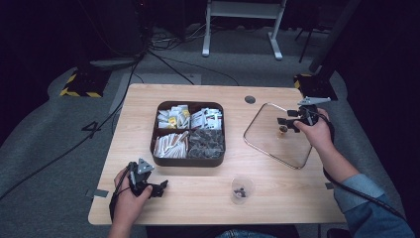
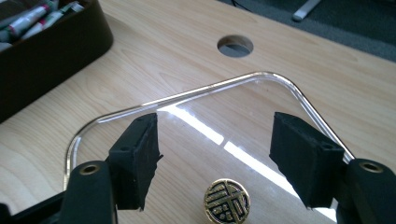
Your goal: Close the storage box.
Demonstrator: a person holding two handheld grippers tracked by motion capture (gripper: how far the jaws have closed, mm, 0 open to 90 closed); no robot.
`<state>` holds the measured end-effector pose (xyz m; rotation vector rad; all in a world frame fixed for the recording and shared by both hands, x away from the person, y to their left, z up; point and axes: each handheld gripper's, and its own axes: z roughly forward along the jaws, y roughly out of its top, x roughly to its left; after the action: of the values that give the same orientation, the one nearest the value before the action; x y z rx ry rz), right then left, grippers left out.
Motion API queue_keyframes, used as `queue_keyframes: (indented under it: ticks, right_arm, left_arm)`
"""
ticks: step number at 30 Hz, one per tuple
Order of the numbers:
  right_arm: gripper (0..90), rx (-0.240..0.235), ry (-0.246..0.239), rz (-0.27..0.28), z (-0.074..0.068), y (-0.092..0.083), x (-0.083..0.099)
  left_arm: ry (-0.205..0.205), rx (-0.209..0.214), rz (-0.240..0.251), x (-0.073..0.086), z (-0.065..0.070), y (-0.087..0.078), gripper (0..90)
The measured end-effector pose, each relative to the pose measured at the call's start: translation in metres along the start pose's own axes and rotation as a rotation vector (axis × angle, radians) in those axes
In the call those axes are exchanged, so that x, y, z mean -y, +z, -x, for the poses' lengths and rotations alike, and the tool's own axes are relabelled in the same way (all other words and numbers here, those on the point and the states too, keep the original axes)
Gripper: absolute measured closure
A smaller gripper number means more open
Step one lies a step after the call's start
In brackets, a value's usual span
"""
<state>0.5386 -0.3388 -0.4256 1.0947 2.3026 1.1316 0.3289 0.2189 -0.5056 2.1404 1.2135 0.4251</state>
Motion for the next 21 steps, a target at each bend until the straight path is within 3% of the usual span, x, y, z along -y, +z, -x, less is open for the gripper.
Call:
queue_keyframes:
  ticks: [4,9,15,18,21]
  right_arm:
    - [33.6,0.019,0.028,-0.038,0.005,0.013,0.009]
    - [36.7,0.024,0.026,-0.075,0.008,0.022,0.022]
    - [38.3,0.02,0.049,-0.088,0.01,0.026,0.033]
    - [45.0,0.006,0.055,-0.109,0.01,0.027,0.038]
    - [45.6,-0.001,0.054,-0.124,0.01,0.029,0.042]
  left_arm:
    - [0.001,0.001,0.0,0.0,0.0,0.0,0.2]
    - [0.001,0.0,0.0,0.0,0.0,0.0,0.2]
    - [0.001,0.0,0.0,0.0,0.0,0.0,0.2]
    - [0.0,0.0,0.0,0.0,0.0,0.0,0.2]
    - [0.0,0.0,0.0,0.0,0.0,0.0,0.2]
